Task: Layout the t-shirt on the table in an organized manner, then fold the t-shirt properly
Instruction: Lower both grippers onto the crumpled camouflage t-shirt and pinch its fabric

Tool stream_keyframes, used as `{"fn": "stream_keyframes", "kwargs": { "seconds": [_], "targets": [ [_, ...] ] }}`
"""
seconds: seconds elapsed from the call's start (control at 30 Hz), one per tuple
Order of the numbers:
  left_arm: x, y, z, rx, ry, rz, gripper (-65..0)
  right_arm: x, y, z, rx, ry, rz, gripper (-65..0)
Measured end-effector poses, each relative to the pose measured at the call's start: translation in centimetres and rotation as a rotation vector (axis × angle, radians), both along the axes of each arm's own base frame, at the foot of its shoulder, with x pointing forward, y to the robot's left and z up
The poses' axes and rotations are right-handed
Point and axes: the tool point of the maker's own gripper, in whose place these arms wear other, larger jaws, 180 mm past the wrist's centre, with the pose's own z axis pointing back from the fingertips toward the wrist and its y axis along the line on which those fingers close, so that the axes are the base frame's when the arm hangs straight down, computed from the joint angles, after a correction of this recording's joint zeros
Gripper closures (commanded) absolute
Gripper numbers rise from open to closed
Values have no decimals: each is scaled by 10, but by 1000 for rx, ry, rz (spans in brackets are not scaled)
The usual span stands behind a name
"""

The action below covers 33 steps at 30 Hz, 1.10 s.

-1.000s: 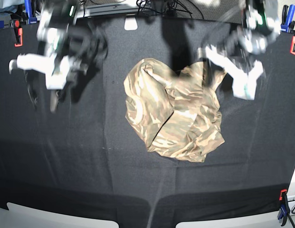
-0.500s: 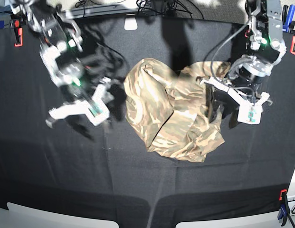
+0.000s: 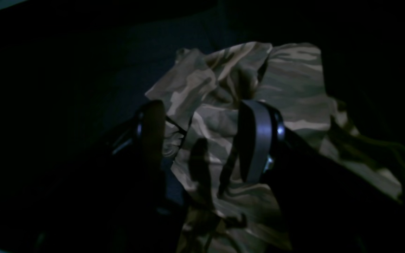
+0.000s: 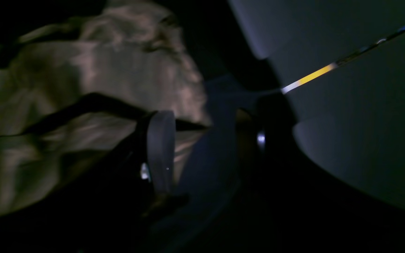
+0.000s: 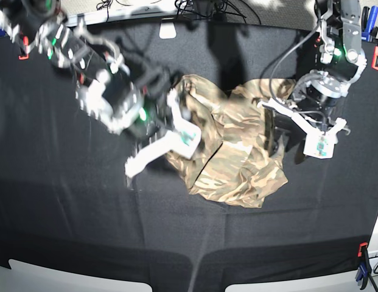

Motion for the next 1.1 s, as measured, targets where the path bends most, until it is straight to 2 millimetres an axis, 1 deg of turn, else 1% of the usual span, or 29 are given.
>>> {"fn": "stream_keyframes", "kwargs": {
  "seconds": [0.03,0.1,0.17,0.27,0.3,0.4,0.5,0.63,0.73,0.77,0.8,0.87,0.9,1.0,1.1],
  "targets": [
    [0,0,0,0,0,0,-311,3,1,1,-15,-5,24,-244],
    [0,0,0,0,0,0,-312,9,1,-8,-39,29,59,-229],
    [-1,0,-1,1,6,0,-312,12,-5,-25,-81,67,80,-229],
    [-7,0,-9,8,41,0,-312,12,-16,-52,-157,136,107,-229],
    [-8,0,-11,8,47,0,-311,14,-18,-55,-164,138,126,-229],
    [-9,1,-12,8,48,0,-312,14,-12,-56,-181,111,254,-229],
    [-9,1,-12,9,48,0,-311,9,-6,-58,-184,95,351,-229],
    [-9,0,-12,8,49,0,-312,11,2,-64,-213,61,381,-229],
    [-11,1,-14,9,57,1,-311,9,16,-63,-184,60,397,-222],
    [-11,1,-15,10,58,0,-312,7,22,-62,-173,59,407,-190],
    [-11,1,-14,9,57,0,-312,5,28,-61,-163,59,415,-143],
    [-11,0,-14,8,57,-1,-312,2,36,-60,-148,59,429,-20],
    [-11,1,-14,9,58,0,-312,2,38,-60,-143,64,424,0],
    [-11,1,-14,9,57,0,-312,4,41,-61,-98,133,356,0],
    [-11,1,-14,9,57,0,-312,21,38,-54,-19,145,207,0]
  ]
}}
